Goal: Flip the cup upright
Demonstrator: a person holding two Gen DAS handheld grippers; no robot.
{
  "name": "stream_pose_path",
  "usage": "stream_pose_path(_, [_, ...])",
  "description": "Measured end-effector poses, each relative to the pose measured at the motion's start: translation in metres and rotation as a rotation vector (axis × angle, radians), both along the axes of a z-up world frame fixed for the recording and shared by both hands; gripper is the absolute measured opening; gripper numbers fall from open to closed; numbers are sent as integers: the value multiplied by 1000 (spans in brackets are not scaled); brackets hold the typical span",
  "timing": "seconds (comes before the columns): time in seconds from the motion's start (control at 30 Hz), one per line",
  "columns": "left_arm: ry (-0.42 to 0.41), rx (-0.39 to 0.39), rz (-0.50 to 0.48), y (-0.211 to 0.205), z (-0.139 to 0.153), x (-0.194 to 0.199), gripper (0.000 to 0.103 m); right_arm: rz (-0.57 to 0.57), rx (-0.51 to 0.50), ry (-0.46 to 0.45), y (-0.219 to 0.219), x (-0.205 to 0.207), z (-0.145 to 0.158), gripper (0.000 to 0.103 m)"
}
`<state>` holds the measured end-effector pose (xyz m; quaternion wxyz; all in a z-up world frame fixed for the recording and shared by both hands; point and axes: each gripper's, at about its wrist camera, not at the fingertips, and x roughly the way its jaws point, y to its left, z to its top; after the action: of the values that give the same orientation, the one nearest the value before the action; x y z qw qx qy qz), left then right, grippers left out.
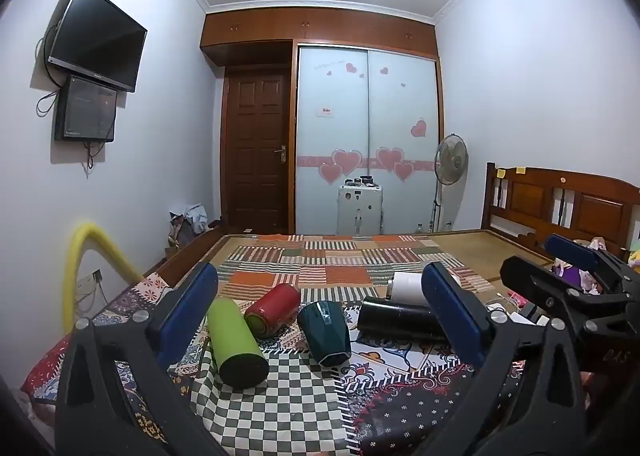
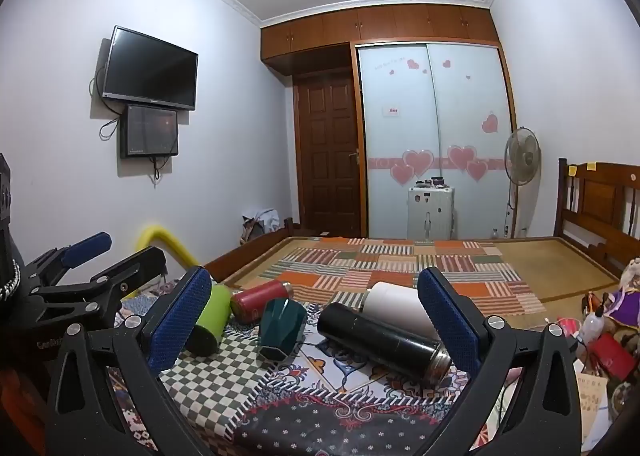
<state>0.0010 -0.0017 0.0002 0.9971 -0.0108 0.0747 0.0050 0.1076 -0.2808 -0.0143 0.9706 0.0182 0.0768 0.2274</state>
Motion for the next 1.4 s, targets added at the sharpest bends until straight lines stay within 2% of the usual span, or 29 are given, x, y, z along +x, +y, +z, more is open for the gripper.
stream_pose_path(1.4, [-49, 5, 3, -2, 1, -9, 103, -1, 0, -2, 1, -4, 0, 103])
